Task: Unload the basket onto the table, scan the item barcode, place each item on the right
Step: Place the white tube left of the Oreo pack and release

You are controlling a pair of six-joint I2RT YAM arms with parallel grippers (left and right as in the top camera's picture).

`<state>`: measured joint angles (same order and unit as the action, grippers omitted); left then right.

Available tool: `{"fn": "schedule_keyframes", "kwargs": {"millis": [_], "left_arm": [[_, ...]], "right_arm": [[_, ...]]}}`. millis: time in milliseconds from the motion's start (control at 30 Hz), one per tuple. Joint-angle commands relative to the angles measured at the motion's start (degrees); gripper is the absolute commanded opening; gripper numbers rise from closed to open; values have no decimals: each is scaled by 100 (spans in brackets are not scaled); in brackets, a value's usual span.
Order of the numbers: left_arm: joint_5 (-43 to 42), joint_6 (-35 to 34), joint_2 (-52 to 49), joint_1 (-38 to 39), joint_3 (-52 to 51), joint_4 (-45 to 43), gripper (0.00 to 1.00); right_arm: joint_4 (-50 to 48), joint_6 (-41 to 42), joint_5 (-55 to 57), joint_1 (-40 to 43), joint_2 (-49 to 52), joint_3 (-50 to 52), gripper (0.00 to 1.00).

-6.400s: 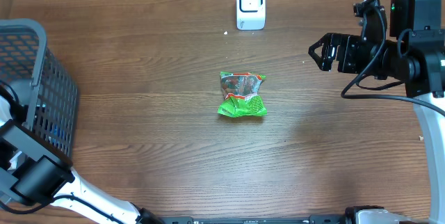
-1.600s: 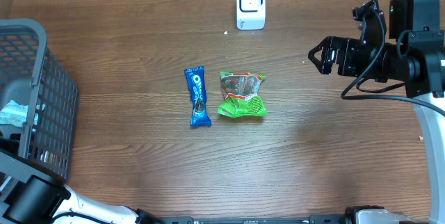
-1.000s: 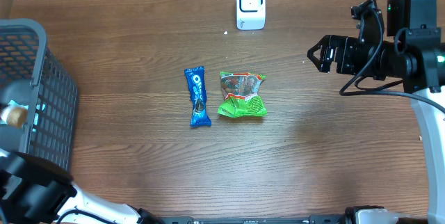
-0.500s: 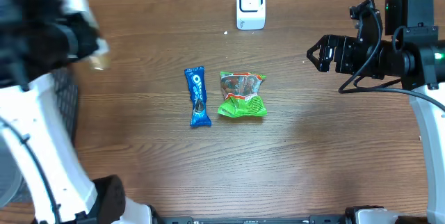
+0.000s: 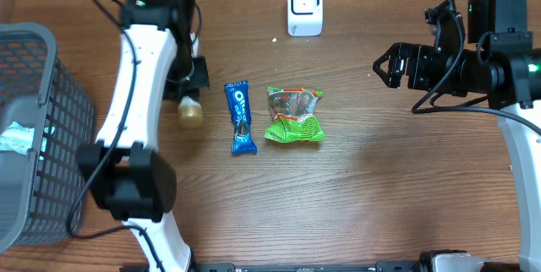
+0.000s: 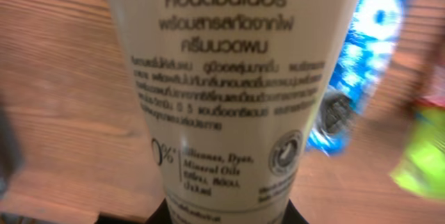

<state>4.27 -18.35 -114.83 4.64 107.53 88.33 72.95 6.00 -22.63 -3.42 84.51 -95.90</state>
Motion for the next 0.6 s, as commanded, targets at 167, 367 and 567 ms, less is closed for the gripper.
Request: {"fn": "schedule_keyframes", "kwargs": {"millis": [167, 367, 567], "left_arm": [[162, -260, -420, -2, -1611, -1340, 27], [173, -131, -514, -2, -1733, -1412, 52], [245, -94, -501, -22, -981, -927, 57]], "right_arm": [[-22, -7, 4, -15, -15, -118, 100], [-22, -7, 2, -15, -15, -118, 100], [-20, -7, 4, -15, -15, -118, 100]]}}
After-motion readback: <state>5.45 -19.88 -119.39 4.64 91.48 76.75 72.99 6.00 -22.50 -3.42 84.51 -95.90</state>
